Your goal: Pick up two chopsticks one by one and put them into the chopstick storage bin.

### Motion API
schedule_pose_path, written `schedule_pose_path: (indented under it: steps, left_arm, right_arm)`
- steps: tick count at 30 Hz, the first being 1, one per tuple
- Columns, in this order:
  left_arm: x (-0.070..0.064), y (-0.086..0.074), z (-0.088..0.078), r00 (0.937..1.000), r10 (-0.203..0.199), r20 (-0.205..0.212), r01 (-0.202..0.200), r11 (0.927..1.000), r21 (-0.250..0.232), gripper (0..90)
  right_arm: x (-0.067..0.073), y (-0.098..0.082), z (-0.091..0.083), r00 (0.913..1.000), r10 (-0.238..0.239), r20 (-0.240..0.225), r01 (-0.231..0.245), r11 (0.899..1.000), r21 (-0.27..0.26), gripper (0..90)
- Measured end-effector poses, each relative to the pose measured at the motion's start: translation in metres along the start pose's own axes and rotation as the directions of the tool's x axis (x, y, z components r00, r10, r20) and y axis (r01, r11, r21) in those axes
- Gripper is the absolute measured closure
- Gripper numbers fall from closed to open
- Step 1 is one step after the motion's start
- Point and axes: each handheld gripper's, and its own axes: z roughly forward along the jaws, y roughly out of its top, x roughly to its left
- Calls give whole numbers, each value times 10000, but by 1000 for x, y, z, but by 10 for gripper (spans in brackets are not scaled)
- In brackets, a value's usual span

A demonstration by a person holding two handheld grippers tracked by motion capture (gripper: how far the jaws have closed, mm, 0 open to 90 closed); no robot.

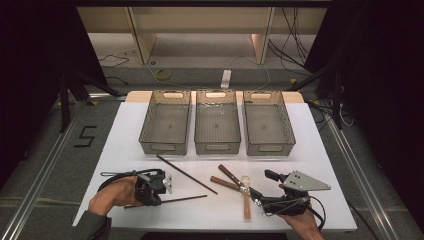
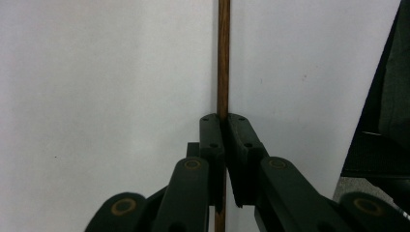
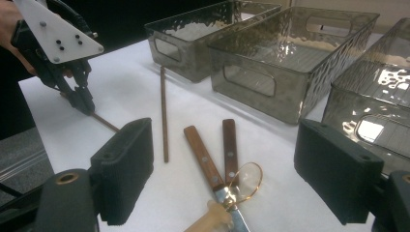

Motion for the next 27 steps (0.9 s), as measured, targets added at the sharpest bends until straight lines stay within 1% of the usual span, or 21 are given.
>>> schedule_pose_path:
  steps: [3, 5, 6, 8, 9, 11, 12, 15, 16, 17, 18, 19, 20, 21, 22, 23, 24, 25, 26, 27]
  left_arm:
    - [0, 0, -1, 10000, -41, -17, 41, 9999, -139, 852]
    - [0, 0, -4, 10000, -88, -14, 88, 9994, -322, 852]
    - [-1, 1, -5, 9998, -176, -45, 174, 9987, -470, 852]
    - [0, 1, -8, 9995, -177, -252, 166, 9988, -466, 852]
    - [0, 2, -10, 9995, -218, -243, 205, 9985, -507, 852]
    - [0, 2, -12, 9987, -265, -426, 237, 9975, -659, 853]
    - [1, 3, -13, 9977, -420, -532, 376, 9961, -798, 852]
    - [2, 3, -16, 9956, -610, -711, 524, 9919, -1161, 852]
    - [3, 3, -18, 9951, -659, -739, 558, 9898, -1308, 852]
    - [3, 3, -20, 9932, -798, -846, 665, 9863, -1508, 852]
    - [4, 3, -23, 9916, -943, -881, 780, 9819, -1728, 852]
    - [4, 3, -24, 9906, -1083, -839, 896, 9754, -2013, 852]
    - [5, 3, -28, 9903, -1183, -726, 979, 9661, -2387, 852]
    - [5, 3, -32, 9879, -1410, -642, 1175, 9521, -2822, 852]
    - [6, 3, -35, 9841, -1624, -723, 1325, 9411, -3110, 852]
    - [7, 3, -38, 9794, -1842, -826, 1475, 9324, -3300, 852]
    - [8, 4, -41, 9725, -2133, -940, 1667, 9185, -3585, 852]
    - [9, 4, -44, 9680, -2332, -931, 1816, 9062, -3818, 852]
    - [10, 3, -46, 9621, -2565, -929, 1995, 8939, -4015, 852]
    - [11, 4, -48, 9543, -2808, -1023, 2151, 8830, -4171, 852]
  right_arm:
    - [0, 0, 0, 10000, 3, -1, -3, 10000, 10, 226]
    - [0, 0, 0, 10000, 17, 5, -17, 10000, -31, 227]
    - [0, 0, 0, 10000, 17, 3, -17, 10000, -16, 227]
    - [0, 0, 0, 10000, 21, 13, -21, 10000, 2, 227]
    - [0, 0, 0, 10000, 21, 13, -21, 10000, 2, 227]
    - [0, 0, 0, 10000, 24, 18, -24, 10000, -6, 227]
    - [0, 0, 0, 10000, 27, 20, -27, 10000, -1, 227]
    - [0, 0, 0, 10000, 58, 25, -58, 10000, -33, 228]
    - [0, 0, 0, 10000, 68, 31, -68, 10000, -15, 228]
    - [0, 0, 0, 10000, 80, 27, -80, 10000, -20, 229]
    - [0, 0, 0, 10000, 83, 32, -83, 10000, -30, 229]
    - [0, 0, 0, 10000, 79, 28, -79, 10000, -21, 229]
    - [0, 0, 0, 10000, 85, 26, -85, 10000, -42, 229]
    - [-1, 0, 0, 10000, 91, 21, -91, 9999, -46, 229]
    - [-1, 0, 0, 10000, 90, 22, -90, 10000, -32, 229]
    - [-1, 0, 0, 10000, 90, 22, -90, 10000, -32, 229]
    - [-1, 0, 0, 9999, 101, 26, -100, 9999, -49, 229]
    - [-1, 0, -1, 10000, 99, 11, -99, 9999, -61, 229]
    - [-1, 0, -1, 9999, 100, 16, -100, 9999, -60, 229]
    - [-1, -1, -1, 9999, 110, 17, -109, 9999, -52, 229]
